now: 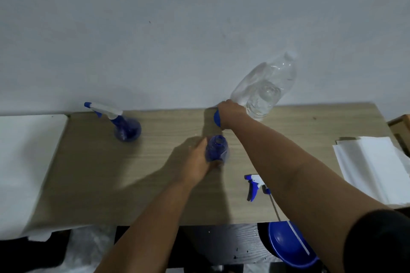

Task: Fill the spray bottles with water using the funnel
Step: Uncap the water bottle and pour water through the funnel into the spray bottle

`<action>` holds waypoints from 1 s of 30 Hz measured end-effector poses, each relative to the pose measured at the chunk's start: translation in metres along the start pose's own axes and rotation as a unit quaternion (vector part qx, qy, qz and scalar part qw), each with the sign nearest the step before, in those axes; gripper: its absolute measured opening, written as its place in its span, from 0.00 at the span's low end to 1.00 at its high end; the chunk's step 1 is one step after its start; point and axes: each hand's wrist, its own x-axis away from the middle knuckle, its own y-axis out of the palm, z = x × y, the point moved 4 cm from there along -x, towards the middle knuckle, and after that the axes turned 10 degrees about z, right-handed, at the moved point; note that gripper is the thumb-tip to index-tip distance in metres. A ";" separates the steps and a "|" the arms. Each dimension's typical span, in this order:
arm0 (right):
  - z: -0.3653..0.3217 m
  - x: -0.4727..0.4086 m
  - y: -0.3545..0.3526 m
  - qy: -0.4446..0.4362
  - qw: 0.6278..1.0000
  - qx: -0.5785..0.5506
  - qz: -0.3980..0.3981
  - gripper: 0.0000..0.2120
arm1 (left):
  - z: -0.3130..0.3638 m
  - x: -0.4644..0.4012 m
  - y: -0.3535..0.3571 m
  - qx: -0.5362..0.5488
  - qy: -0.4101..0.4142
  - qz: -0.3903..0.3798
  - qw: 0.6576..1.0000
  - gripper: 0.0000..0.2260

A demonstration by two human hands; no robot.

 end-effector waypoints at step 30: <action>0.015 0.214 -0.024 0.053 0.684 -0.703 0.189 0.38 | 0.016 0.077 0.019 0.041 -0.019 0.003 0.999 0.27</action>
